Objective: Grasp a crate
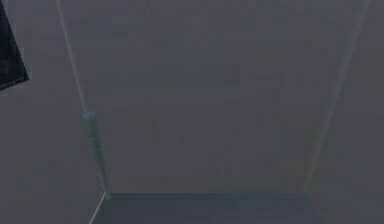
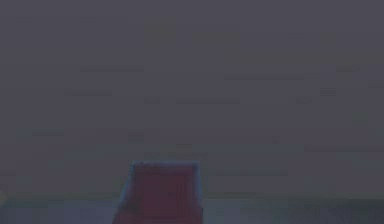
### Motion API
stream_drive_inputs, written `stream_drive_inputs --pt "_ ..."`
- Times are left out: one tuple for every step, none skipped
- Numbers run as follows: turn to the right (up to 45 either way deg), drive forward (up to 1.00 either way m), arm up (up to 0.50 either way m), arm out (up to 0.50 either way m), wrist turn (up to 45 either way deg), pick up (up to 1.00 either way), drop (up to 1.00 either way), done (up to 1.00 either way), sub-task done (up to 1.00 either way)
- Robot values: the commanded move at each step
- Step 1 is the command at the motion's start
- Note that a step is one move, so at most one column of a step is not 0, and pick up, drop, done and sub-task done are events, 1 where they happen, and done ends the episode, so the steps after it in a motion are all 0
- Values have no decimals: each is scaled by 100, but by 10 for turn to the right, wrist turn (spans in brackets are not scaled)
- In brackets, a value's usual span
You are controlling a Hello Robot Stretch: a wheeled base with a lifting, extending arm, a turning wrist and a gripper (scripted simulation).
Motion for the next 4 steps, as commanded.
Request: stream_drive_inputs --pt "0 0 0 0 450 0 0 0 0" --pt "0 0 0 0 360 0 0 0 0" --pt "0 0 0 0 0 100 0 0 0" --pt "0 0 10 0 0 0 0 0 0"
